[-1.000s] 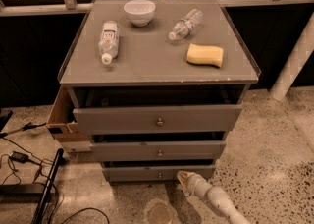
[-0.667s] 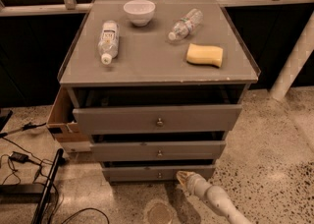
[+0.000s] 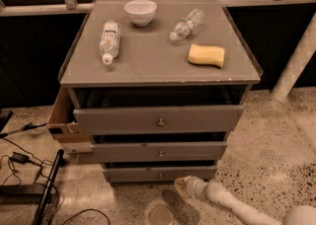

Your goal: Close bottom drawer

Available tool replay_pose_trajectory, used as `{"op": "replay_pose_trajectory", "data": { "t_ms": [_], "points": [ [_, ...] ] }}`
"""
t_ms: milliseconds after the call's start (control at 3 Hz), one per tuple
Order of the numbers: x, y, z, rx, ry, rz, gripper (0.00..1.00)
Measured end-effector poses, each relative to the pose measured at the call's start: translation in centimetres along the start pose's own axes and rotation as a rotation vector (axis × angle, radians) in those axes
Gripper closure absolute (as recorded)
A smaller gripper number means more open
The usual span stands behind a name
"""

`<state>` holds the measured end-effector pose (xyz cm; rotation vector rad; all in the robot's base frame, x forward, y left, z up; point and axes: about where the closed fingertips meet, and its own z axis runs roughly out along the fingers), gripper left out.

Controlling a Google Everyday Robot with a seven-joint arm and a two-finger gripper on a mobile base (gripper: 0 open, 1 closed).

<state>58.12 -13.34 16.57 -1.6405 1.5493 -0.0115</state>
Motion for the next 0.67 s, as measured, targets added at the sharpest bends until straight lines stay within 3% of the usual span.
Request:
{"op": "replay_pose_trajectory", "data": {
  "t_ms": [333,667],
  "points": [
    [-1.2,6.0,-4.2,-0.245,0.009,0.024,1.00],
    [-1.6,9.3,-5.6,-0.319,0.010,0.038,0.84]
  ]
}}
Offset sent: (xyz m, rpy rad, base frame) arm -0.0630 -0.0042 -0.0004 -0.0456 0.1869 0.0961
